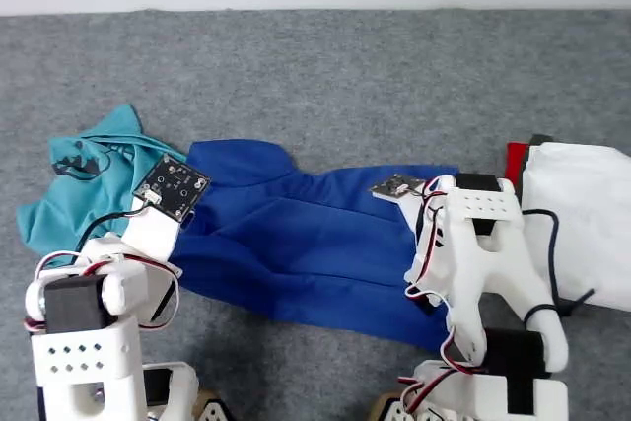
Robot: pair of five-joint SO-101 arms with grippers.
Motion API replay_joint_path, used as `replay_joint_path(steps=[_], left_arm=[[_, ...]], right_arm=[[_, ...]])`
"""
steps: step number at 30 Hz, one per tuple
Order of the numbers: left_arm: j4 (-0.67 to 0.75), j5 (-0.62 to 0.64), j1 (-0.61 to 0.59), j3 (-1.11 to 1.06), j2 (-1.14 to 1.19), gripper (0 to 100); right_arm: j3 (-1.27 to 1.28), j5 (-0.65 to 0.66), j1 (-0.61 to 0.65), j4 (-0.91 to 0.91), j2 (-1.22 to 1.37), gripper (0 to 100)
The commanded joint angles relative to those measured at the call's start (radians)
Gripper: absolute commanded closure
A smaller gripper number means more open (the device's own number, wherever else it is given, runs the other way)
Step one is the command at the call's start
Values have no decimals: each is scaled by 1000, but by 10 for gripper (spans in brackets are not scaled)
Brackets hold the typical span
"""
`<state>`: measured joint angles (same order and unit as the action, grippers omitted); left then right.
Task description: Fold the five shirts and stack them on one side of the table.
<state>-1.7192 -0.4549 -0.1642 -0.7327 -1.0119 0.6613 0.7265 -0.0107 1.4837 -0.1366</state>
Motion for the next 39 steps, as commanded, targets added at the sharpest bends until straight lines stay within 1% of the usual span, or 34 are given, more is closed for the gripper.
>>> replay_joint_path(steps=[1,5,9,13,17,20,24,28,30,32,34,36,39], left_arm=[[32,9,0,2,-6,986],[32,9,0,2,-6,986],[32,9,0,2,-6,986],[32,9,0,2,-6,986],[32,9,0,12,-11,986],[32,9,-5,22,-12,986],[25,14,-6,68,-12,985],[2,75,-6,165,-12,983],[-5,80,-6,214,-12,949],[-5,86,-6,237,-12,888],[-5,138,-8,251,-12,845],[-20,167,-8,278,-12,821],[-35,158,-9,317,-12,815]], right_arm=[[12,-2,-8,-4,1,878],[20,31,-8,-7,62,920],[-21,37,-7,-4,82,991],[-132,87,-12,77,18,989],[-279,144,-15,216,-119,989],[-361,170,-16,286,-205,989],[-379,180,-16,308,-295,989],[-376,181,-16,309,-366,989],[-374,181,-16,311,-383,989],[-374,181,-16,311,-394,989],[-374,181,-18,311,-394,989],[-374,181,-28,311,-392,989],[-373,203,-65,308,-390,989]])
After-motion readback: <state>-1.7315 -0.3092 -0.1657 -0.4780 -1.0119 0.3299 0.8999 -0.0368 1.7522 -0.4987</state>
